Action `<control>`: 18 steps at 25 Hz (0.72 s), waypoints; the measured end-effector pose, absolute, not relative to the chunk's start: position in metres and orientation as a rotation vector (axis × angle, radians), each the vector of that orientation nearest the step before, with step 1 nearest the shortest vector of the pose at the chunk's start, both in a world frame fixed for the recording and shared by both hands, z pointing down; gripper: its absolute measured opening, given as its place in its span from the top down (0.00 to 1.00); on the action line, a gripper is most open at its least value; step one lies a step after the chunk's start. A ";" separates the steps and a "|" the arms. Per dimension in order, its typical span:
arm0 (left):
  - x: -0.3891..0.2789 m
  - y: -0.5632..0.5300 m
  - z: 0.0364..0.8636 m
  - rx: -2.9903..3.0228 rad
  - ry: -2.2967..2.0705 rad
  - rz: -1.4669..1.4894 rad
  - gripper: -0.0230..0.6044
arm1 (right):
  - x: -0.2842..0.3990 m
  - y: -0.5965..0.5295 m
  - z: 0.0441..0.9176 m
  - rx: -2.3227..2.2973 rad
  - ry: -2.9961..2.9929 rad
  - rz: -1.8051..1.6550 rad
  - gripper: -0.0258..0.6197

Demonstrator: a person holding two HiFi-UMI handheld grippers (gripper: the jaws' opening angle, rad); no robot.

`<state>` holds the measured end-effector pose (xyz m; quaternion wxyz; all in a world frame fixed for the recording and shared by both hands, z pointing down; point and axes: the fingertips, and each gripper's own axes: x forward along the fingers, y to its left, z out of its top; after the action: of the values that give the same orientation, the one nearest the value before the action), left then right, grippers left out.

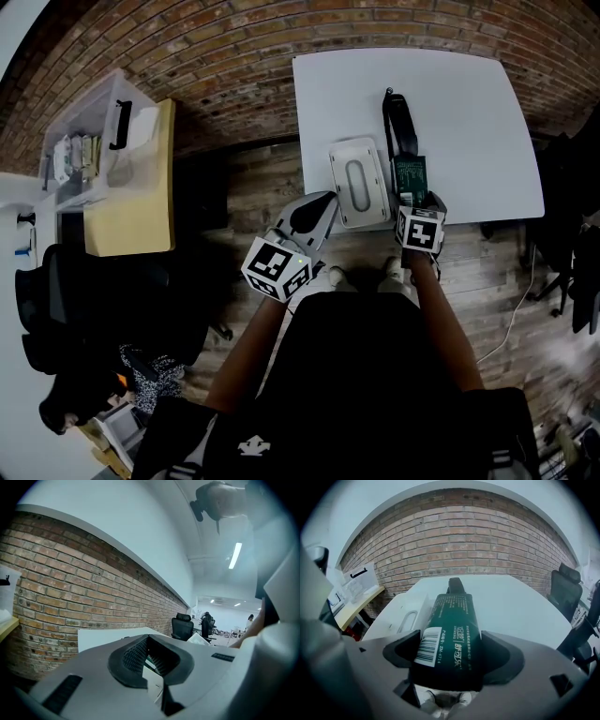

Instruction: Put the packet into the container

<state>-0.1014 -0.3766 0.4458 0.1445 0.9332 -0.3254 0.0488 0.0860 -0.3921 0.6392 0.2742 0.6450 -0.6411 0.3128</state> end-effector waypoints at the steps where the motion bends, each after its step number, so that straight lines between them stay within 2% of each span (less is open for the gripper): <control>1: -0.101 -0.376 0.446 2.689 -0.938 0.139 0.95 | 0.087 -0.392 0.639 1.728 -1.722 0.838 0.34; 6: -0.101 -0.373 0.446 2.686 -0.946 0.142 0.95 | 0.089 -0.392 0.636 1.718 -1.722 0.836 0.42; 18: -0.102 -0.372 0.445 2.679 -0.961 0.117 0.95 | 0.087 -0.401 0.611 1.745 -1.762 0.790 0.43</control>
<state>-0.1021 -0.3721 0.4449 0.1462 0.9304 -0.3337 0.0406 0.0865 -0.4006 0.6113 0.2662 0.6461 -0.6527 0.2926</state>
